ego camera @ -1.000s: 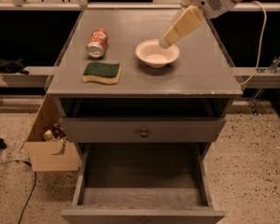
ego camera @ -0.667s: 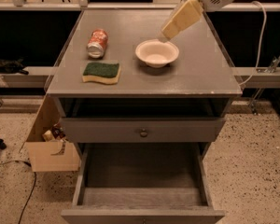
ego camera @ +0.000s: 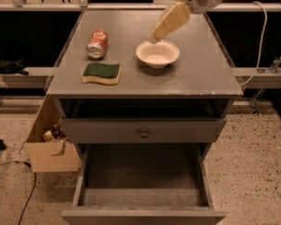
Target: Place sponge into middle drawer
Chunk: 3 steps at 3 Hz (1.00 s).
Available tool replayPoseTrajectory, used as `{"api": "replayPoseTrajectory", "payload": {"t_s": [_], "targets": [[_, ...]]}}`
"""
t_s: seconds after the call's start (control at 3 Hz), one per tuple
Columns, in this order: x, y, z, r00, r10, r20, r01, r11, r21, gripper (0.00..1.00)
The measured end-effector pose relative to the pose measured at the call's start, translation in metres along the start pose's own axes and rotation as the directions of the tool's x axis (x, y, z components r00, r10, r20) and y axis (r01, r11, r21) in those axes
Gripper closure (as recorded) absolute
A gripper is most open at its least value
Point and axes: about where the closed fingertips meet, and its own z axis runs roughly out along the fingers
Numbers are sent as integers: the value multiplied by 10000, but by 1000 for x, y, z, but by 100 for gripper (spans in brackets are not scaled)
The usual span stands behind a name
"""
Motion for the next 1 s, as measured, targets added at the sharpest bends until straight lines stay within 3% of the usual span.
{"api": "replayPoseTrajectory", "payload": {"t_s": [1.0], "targets": [[-35, 28, 112, 9982, -584, -107, 564, 9891, -1361, 0]]}}
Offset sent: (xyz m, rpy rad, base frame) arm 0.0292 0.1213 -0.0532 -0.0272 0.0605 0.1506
